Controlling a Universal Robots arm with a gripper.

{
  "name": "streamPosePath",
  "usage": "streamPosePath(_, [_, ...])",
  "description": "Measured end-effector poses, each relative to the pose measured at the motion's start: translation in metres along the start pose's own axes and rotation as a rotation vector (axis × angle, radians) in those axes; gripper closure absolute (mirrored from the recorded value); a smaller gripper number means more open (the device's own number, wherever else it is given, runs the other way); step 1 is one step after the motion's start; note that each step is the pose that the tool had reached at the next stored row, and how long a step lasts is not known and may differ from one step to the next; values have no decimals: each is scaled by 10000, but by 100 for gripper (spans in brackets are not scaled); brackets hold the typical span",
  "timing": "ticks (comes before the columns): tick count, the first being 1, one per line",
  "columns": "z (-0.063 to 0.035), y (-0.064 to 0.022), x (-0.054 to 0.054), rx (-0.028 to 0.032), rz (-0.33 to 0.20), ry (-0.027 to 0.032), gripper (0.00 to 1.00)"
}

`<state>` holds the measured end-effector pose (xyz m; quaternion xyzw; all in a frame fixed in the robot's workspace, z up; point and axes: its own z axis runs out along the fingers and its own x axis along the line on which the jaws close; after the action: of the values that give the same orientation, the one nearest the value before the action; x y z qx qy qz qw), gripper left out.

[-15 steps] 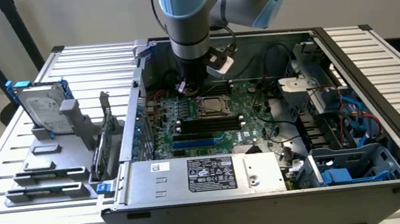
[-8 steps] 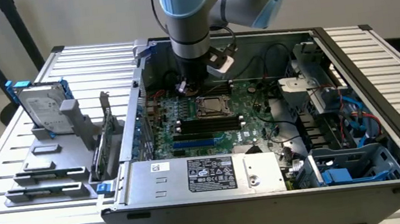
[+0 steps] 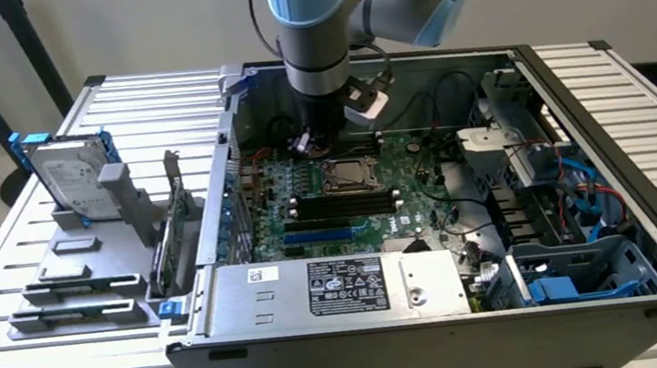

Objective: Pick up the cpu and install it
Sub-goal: 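Install the first cpu locking lever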

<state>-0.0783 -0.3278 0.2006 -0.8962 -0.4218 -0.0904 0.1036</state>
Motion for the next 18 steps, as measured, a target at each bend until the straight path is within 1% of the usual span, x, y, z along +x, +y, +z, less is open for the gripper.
streamPosePath(5, [3, 30, 25, -10, -2, -14, 89])
streamPosePath(12, [11, 19, 45, -9, -3, -13, 89])
streamPosePath(18, [15, 31, 60, -15, -2, -19, 89])
